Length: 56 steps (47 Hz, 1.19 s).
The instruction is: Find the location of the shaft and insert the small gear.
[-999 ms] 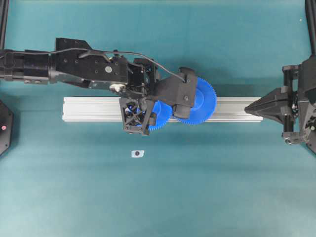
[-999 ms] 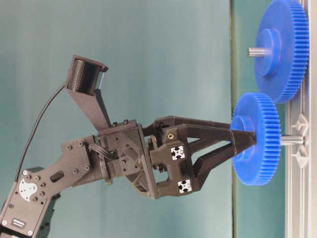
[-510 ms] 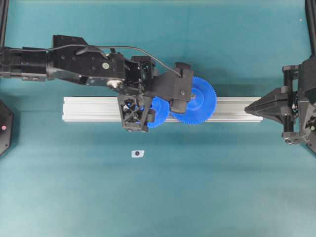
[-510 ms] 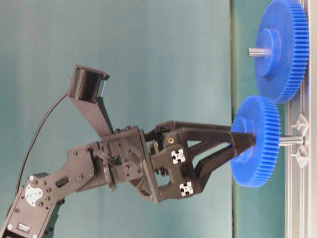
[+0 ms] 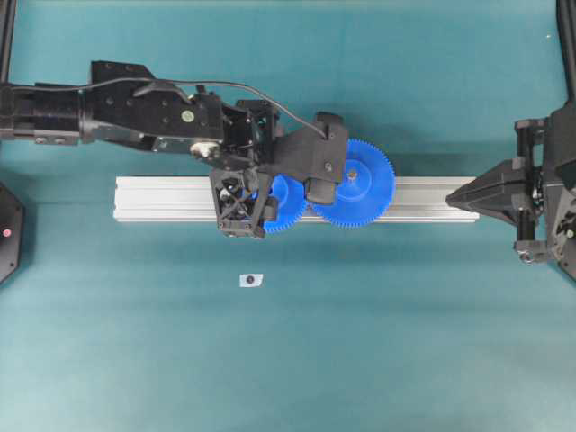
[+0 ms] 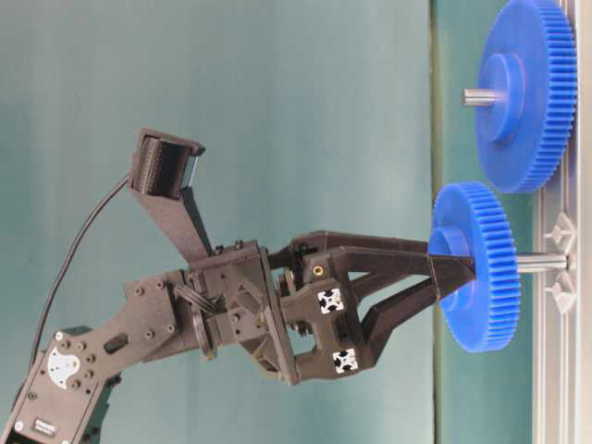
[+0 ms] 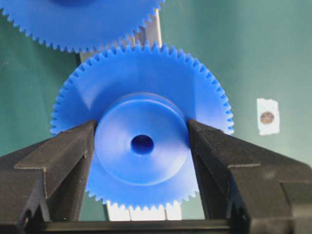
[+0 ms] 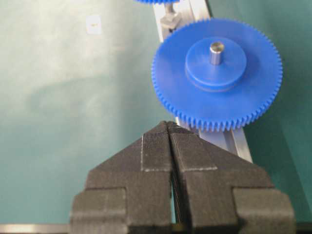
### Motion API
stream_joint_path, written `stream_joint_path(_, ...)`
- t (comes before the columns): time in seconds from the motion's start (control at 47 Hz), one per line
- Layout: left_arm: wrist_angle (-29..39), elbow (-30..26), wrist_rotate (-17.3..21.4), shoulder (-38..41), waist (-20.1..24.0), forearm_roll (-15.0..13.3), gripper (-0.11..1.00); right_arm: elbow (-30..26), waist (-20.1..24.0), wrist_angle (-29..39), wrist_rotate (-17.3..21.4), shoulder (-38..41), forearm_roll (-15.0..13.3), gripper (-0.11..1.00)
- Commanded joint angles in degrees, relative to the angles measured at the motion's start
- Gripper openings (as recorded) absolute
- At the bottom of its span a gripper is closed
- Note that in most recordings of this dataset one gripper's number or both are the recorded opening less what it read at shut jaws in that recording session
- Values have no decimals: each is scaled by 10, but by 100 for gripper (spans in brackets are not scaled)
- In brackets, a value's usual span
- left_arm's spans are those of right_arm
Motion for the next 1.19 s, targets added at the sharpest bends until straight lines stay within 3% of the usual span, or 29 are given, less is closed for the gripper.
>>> stream_joint_path(0.0,2,-11,7,-2,21,5,64,-4,-2,-5,5,3,1,-2)
stream_joint_path(1.063,5,-28,-4,3,8,5,64,-4,-2,-5,5,2,1,-2)
stream_joint_path(1.169,5,-31,-7,1,3,5,76,-4,-2,-5,5,2,1,-2)
